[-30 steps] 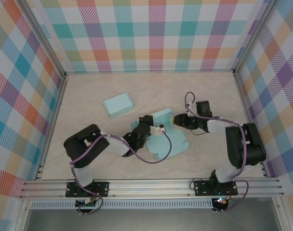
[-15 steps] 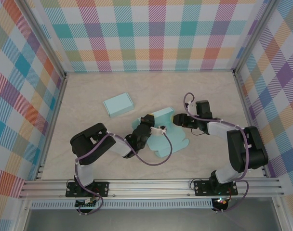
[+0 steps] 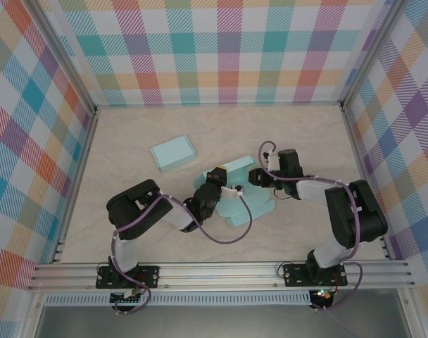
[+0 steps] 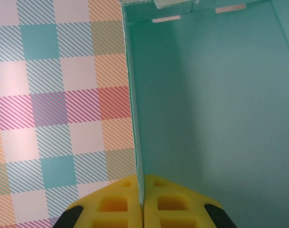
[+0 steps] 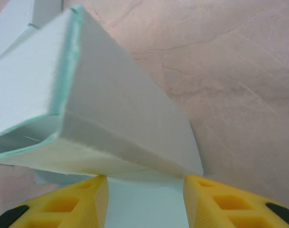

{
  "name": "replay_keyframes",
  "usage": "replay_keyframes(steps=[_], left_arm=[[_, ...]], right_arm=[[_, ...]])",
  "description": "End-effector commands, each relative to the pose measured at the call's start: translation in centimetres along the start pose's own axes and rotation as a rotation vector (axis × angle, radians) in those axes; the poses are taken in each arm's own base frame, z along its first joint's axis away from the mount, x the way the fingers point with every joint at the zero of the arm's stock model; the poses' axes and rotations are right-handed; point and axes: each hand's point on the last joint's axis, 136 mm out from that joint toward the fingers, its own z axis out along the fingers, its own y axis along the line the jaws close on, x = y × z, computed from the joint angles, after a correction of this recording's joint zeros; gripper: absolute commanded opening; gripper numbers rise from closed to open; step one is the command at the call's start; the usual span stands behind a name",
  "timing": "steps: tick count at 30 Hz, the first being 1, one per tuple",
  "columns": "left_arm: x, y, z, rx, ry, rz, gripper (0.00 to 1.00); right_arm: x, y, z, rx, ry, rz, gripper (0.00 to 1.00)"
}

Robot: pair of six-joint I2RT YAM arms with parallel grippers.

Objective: Fold the paper box

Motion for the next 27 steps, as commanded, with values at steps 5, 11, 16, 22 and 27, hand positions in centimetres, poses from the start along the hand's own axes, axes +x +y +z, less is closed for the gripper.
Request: replay_keyframes(steps=[5, 11, 16, 22, 27], left_arm=[[-0.6, -3.3, -0.5, 0.093, -0.026, 0.078, 0.00], [-0.8, -3.8, -0.5, 0.121, -0.035, 0.068, 0.00], [-0.8, -4.2, -0.6, 0.151, -0.039, 0.055, 0.00], [-0.9, -4.0, -0.6, 0.151, -0.043, 0.045, 0.00], [-1.2, -2.3, -0.7, 0.130, -0.050, -0.067, 0.00]], right_arm=[[-2.7, -0.8, 1.9, 0.059, -0.076, -0.074, 0.42], [-4.0, -0.2, 2.3, 0.049, -0.145, -0.135, 0.43], [-4.3, 0.5, 2.2, 0.035, -0.176, -0.189, 0.44], [-4.7, -0.1, 2.6, 0.091, -0.184, -0.214, 0.39], [-4.4, -1.4, 2.9, 0.219, -0.210, -0.228, 0.23]])
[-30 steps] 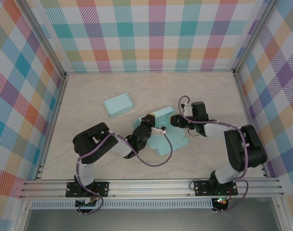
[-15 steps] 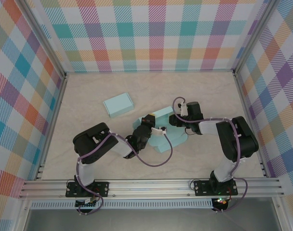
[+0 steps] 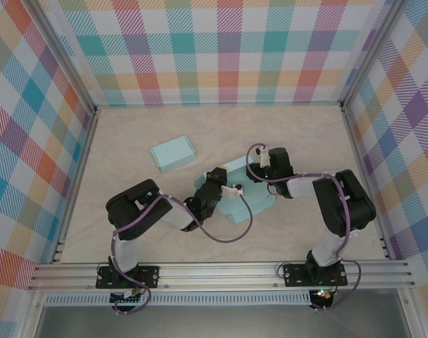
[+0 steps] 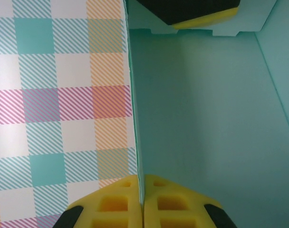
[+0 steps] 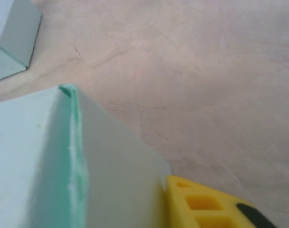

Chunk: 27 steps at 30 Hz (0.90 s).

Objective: Fold the paper box

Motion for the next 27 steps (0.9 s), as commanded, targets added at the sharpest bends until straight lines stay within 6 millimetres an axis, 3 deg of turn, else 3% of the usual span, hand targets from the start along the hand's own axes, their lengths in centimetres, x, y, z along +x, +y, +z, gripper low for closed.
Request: replay_keyframes(steps=[1, 8, 12, 16, 19, 22, 24, 27], left_arm=[[-0.9, -1.8, -0.8, 0.110, -0.045, -0.025, 0.00], [-1.3, 1.8, -1.5, 0.100, -0.055, -0.322, 0.04], [-1.0, 2.3, -1.8, 0.097, -0.043, -0.440, 0.06], [0.0, 2.9, -1.9, 0.067, 0.008, -0.544, 0.21], [0.7, 4.1, -2.8, 0.040, 0.014, -0.641, 0.48], [1.5, 5.5, -4.3, 0.032, 0.006, -0.757, 0.49], [2.2, 6.4, -5.3, 0.022, 0.009, -0.843, 0.60], [4.2, 7.7, -7.3, -0.019, 0.045, -1.015, 0.67]], right_arm=[[-0.9, -1.1, 0.5, 0.119, -0.059, -0.033, 0.20], [-0.9, -1.7, 0.5, 0.268, -0.117, -0.074, 0.06], [-1.1, -1.9, 0.4, 0.319, -0.145, -0.074, 0.01], [-1.0, -1.5, 0.4, 0.314, -0.143, -0.082, 0.00], [-0.8, -1.4, 0.1, 0.310, -0.128, -0.095, 0.00], [-0.7, -1.1, -0.2, 0.298, -0.114, -0.099, 0.00], [-0.7, -0.7, -0.4, 0.280, -0.109, -0.101, 0.00], [-0.8, -0.3, -0.9, 0.266, -0.096, -0.097, 0.00]])
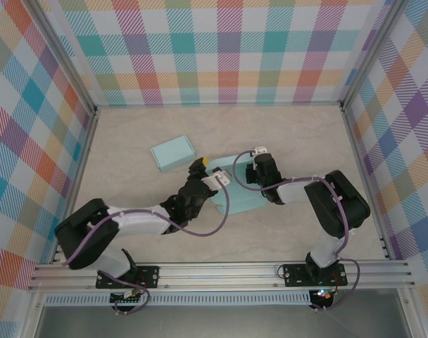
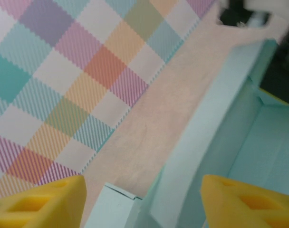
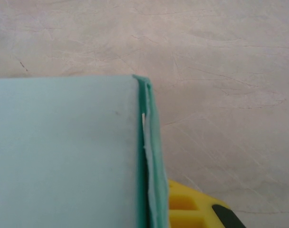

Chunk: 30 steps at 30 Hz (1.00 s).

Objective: Fold the paper box

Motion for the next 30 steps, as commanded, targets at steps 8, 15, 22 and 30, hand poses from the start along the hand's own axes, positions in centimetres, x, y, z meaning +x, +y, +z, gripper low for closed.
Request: replay_keyframes(steps=[8, 15, 22, 30], left_arm=[[4.8, 10.2, -8.1, -0.289, 0.063, -0.884, 1.00], [8.8, 12.6, -10.8, -0.352, 0.130, -1.166, 1.00], [5.1, 9.9, -8.1, -0.076, 0.099, -1.185, 1.00], [3.0, 5.8, -4.1, 0.103, 0.163, -1.177, 1.00]], right_arm=[[-0.5, 0.9, -3.5, -0.078, 0.019, 0.013, 0.00], [-1.1, 0.7, -5.6, -0.081, 0.005, 0.023, 0.00], [-1.6, 0.7, -7.1, -0.099, -0.013, 0.014, 0.00], [-1.8, 0.2, -7.9, -0.082, -0.037, 0.035, 0.00]])
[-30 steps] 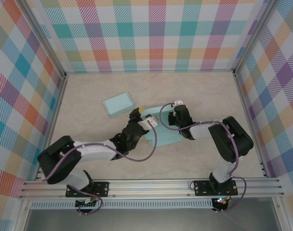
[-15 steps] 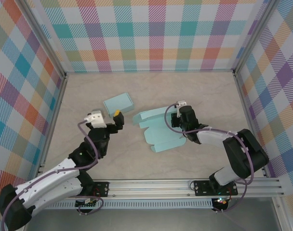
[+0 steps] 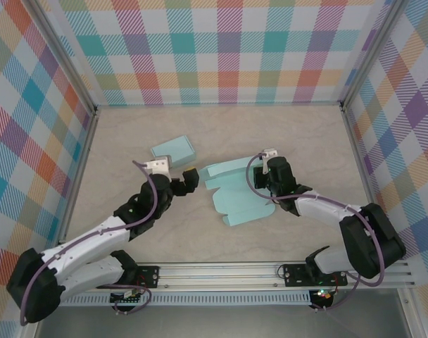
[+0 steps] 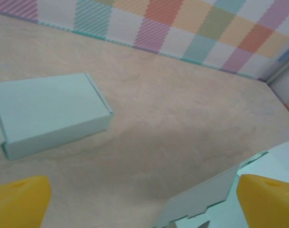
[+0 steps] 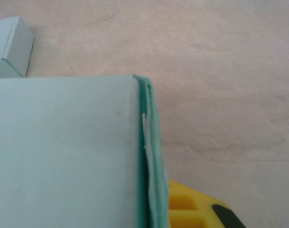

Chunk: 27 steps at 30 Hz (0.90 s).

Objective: Fold the paper box

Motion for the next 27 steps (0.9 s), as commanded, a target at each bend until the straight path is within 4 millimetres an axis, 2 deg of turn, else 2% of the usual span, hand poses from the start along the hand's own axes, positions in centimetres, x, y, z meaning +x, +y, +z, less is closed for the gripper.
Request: replay_keyframes(steps=[1, 5, 9, 15, 20, 27], left_arm=[[-0.8, -2.7, 1.2, 0.097, 0.013, -0.044, 1.00], [-0.1, -4.1, 2.8, 0.119, 0.065, -0.030, 1.00], [1.1, -5.3, 3.6, 0.152, 0.108, -0.028, 1.00], [3.2, -4.7, 4.8, 0.100, 0.144, -0.034, 1.00], [4.0, -5.6, 5.8, 0.105, 0.143, -0.030, 1.00], [4.0, -9.2, 7.2, 0.193, 0.109, -0.027, 1.00]], right_arm=[[-0.2, 0.0, -0.5, -0.004, -0.012, 0.022, 0.00], [-0.4, 0.1, -0.8, -0.011, -0.022, 0.028, 0.00], [-0.4, 0.1, -0.8, -0.010, -0.026, 0.029, 0.00], [-0.5, 0.5, -0.8, -0.031, -0.027, 0.044, 0.00], [-0.5, 1.1, -0.8, -0.068, -0.021, 0.060, 0.00], [-0.1, 1.7, -0.6, -0.101, -0.007, 0.097, 0.00]])
